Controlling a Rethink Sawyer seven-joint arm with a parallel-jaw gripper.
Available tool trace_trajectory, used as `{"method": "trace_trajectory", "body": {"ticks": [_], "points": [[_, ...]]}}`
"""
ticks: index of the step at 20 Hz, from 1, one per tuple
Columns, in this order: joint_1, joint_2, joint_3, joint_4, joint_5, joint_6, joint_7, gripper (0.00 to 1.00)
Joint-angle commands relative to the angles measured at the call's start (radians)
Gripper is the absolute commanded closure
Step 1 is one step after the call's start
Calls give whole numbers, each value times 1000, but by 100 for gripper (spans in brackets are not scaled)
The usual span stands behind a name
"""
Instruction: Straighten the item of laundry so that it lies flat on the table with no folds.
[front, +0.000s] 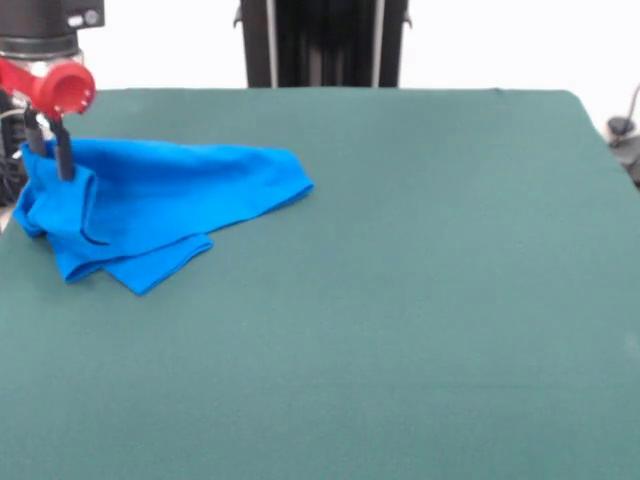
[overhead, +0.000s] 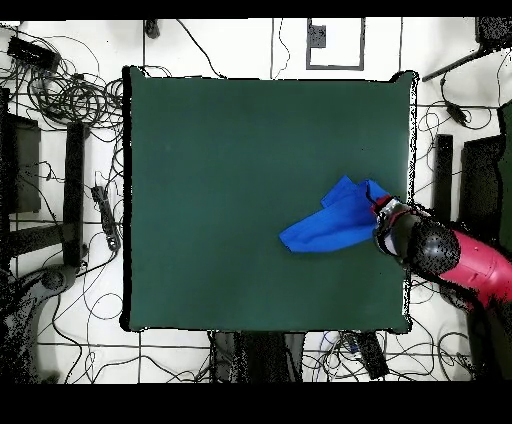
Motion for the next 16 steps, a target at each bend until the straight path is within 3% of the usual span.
{"method": "trace_trajectory", "body": {"ticks": [1,4,5,11,16], "points": [[59,16,-29,143,98,-49,251,0],[71,36,-48,138,116,-86,244,0],[89,40,-78,136,128,-123,245,100],[124,34,-119,127,134,-161,241,100],[126,29,-91,148,169,-140,202,100]]}}
